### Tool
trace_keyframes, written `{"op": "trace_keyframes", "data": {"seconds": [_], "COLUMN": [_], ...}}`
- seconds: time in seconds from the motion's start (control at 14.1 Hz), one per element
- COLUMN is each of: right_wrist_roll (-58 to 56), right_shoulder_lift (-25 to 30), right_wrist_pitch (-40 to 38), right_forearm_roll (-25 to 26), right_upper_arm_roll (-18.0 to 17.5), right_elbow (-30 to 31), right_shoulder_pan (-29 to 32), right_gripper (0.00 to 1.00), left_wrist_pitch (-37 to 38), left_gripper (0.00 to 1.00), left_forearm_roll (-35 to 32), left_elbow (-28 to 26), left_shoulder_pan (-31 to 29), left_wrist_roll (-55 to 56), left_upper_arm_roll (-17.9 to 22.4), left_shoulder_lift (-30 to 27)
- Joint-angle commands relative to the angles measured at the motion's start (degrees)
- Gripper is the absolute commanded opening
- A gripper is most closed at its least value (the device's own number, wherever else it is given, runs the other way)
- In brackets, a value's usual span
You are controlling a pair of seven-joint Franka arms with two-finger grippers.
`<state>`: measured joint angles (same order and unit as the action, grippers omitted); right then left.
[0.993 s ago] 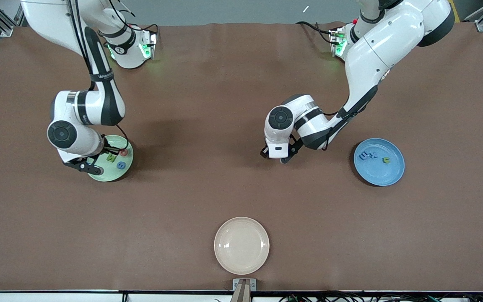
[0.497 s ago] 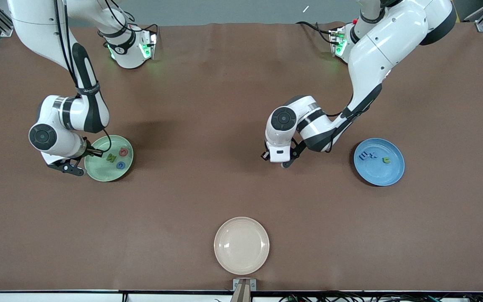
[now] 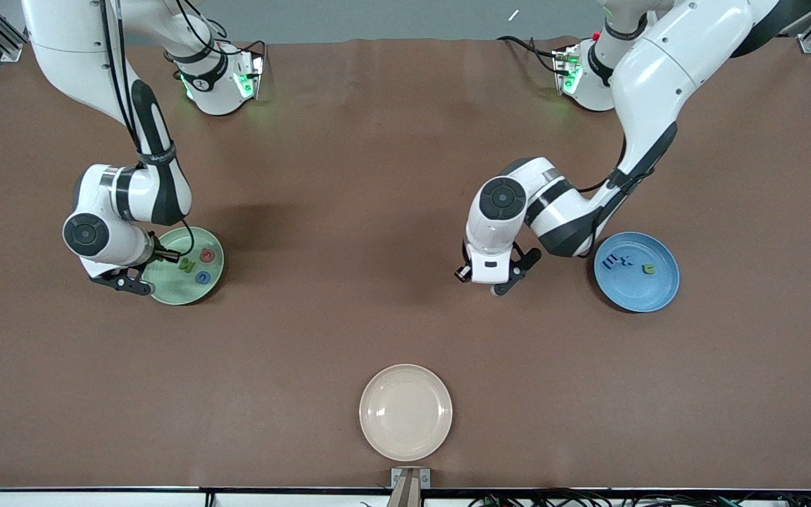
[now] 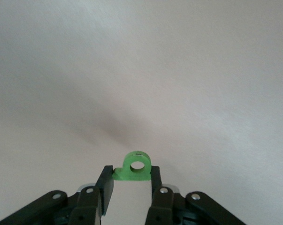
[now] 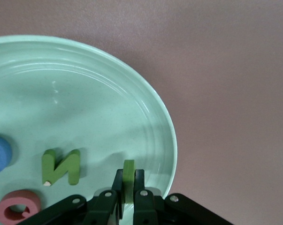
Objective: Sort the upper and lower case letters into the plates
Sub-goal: 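Drop the B in the green plate while the left gripper grasps the green letter, then carry the green letter to the blue plate with the left gripper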
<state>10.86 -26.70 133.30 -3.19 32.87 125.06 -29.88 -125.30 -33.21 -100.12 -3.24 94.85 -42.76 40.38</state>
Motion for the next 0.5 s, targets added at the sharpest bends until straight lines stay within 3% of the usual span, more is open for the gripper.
{"op": "trace_keyframes", "data": {"seconds": [0.0, 0.43], "right_wrist_roll": [0.04, 0.12], "right_shoulder_lift": [-0.80, -1.86], "right_wrist_pitch": [0.74, 0.82], "right_forearm_roll": [0.03, -0.06], "right_upper_arm_roll": [-0.78, -3.69], "right_elbow": [0.19, -0.25], "right_shoulder_pan": [0.35, 2.45], "right_gripper": [0.14, 0.18], "left_wrist_pitch": [2.95, 3.22], "left_gripper": [0.10, 0.09], "left_forearm_roll": [0.96, -0.18], "left_elbow": [-4.63, -11.75], "left_shoulder_pan": [-7.19, -25.38], "left_wrist_roll": [-7.54, -26.79], "left_upper_arm_roll": [-3.73, -8.48], "left_shoulder_lift": [-4.16, -6.98]}}
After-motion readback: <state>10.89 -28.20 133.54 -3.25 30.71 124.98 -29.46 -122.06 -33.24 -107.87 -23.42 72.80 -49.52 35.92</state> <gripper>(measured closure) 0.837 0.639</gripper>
